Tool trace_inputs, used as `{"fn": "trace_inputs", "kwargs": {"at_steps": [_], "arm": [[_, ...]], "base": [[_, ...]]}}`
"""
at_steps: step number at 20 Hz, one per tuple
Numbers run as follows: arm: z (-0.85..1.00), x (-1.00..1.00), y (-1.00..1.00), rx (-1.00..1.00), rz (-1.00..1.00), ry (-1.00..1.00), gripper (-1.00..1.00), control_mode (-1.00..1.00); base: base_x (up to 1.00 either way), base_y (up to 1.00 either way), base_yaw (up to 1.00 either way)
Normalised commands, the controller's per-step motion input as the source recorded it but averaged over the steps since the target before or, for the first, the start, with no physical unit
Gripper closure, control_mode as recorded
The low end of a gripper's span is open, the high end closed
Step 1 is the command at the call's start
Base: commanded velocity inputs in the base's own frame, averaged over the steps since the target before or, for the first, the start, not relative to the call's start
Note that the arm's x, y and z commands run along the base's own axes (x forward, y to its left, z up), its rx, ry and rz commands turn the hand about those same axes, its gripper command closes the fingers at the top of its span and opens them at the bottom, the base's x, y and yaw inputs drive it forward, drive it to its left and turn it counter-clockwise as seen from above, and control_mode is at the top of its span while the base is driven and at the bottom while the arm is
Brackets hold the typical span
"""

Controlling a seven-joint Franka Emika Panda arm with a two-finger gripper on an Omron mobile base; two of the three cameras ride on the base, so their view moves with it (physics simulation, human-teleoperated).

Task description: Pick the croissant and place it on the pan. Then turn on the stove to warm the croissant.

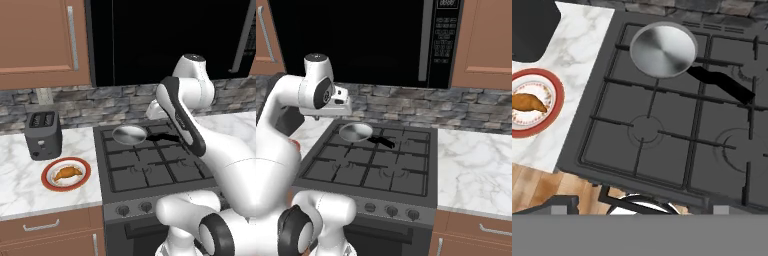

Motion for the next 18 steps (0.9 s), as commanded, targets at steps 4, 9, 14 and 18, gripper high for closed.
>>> {"fn": "trace_inputs", "kwargs": {"at_steps": [4,9,14,18], "arm": [[0.00,-0.40,0.49,0.00,0.09,0.04,-1.00,-1.00],[0.00,-0.43,0.44,0.00,0.03,0.00,-1.00,-1.00],[0.00,-0.30,0.33,0.02,0.13,0.00,-1.00,-1.00],[0.00,-0.13,0.24,0.05,0.15,0.01,-1.00,-1.00]], "base": [[0.00,0.00,0.00],[0.00,0.00,0.00],[0.00,0.00,0.00],[0.00,0.00,0.00]]}}
